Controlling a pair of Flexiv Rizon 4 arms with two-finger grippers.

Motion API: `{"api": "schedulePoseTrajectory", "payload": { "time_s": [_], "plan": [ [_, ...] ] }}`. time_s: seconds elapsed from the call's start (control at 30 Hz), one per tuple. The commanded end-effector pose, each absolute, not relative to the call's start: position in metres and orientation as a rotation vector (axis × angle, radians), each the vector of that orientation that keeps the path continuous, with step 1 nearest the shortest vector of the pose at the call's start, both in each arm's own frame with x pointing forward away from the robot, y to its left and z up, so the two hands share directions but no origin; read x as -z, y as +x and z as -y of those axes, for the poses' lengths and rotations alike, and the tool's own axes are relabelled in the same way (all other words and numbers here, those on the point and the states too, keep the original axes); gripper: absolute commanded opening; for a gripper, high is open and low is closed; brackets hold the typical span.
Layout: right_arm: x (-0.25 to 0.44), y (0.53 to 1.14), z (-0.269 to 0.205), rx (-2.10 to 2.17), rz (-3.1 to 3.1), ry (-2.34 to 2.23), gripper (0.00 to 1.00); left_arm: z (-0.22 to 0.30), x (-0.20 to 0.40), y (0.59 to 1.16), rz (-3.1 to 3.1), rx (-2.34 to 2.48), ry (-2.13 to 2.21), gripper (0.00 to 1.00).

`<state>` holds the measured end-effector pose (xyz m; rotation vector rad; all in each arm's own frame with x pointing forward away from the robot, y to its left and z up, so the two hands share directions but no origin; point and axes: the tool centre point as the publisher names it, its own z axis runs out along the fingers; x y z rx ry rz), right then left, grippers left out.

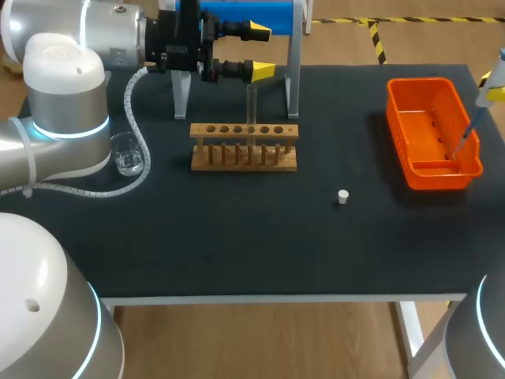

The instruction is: Invert the test tube, pick up the pipette, mount the tip to pipette, aspirate from beaker and dispense into the tube, eject the tip, return the pipette, and cap with the stopper.

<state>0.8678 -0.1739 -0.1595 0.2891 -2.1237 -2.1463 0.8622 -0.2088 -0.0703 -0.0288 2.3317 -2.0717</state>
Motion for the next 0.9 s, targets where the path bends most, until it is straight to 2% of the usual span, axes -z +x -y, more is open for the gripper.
{"api": "schedulePoseTrajectory", "payload": {
  "time_s": [0.03,0.23,0.9],
  "plan": [
    [0.159,0.869,0.176,2.143,2.122,0.294,0.00,0.209,0.070,0.863,-2.335,2.071,-0.028,1.00],
    [0.159,0.869,0.176,2.143,2.122,0.294,0.00,0.216,0.069,0.865,-2.344,2.069,-0.027,1.00],
    [0.159,0.869,0.176,2.143,2.122,0.294,0.00,0.407,0.050,0.935,-2.512,2.039,0.014,1.00]
  ]
}}
